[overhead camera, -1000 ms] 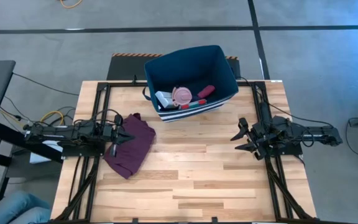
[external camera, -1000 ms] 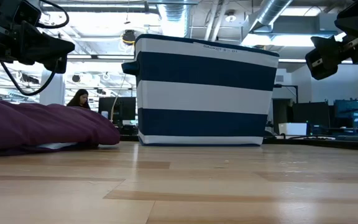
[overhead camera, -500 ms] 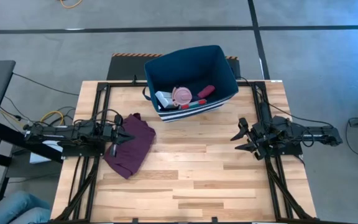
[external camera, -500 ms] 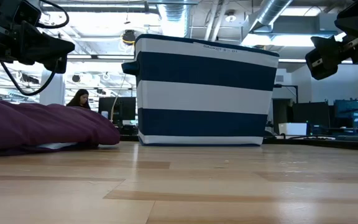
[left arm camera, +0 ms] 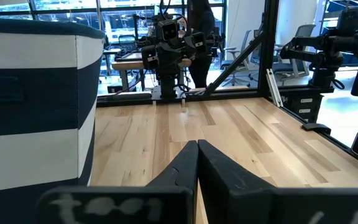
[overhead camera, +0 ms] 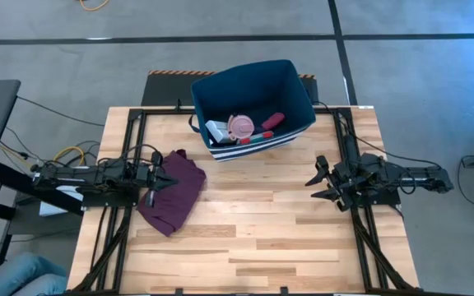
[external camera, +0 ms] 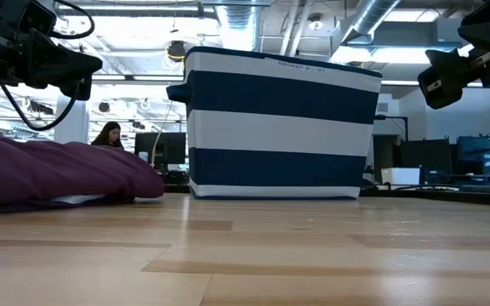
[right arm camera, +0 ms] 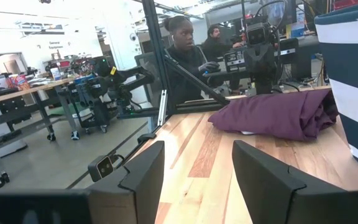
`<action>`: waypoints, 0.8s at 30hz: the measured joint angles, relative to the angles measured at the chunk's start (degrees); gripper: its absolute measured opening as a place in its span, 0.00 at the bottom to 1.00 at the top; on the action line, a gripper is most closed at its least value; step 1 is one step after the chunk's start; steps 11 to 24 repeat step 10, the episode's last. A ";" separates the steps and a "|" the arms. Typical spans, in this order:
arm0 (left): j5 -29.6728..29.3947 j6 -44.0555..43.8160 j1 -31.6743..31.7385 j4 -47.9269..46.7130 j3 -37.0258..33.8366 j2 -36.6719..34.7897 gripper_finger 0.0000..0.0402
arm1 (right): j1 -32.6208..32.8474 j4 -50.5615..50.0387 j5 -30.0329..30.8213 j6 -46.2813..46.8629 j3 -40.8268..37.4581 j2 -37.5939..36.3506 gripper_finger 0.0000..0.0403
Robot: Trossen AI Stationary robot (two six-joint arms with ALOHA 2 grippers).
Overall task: Pick & place medical supplies in basket/bin
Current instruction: Return to Home Position
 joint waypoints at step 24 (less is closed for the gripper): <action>0.01 0.00 -0.02 -0.02 0.00 0.02 0.00 | 0.00 -0.01 0.00 -0.01 0.00 -0.01 0.45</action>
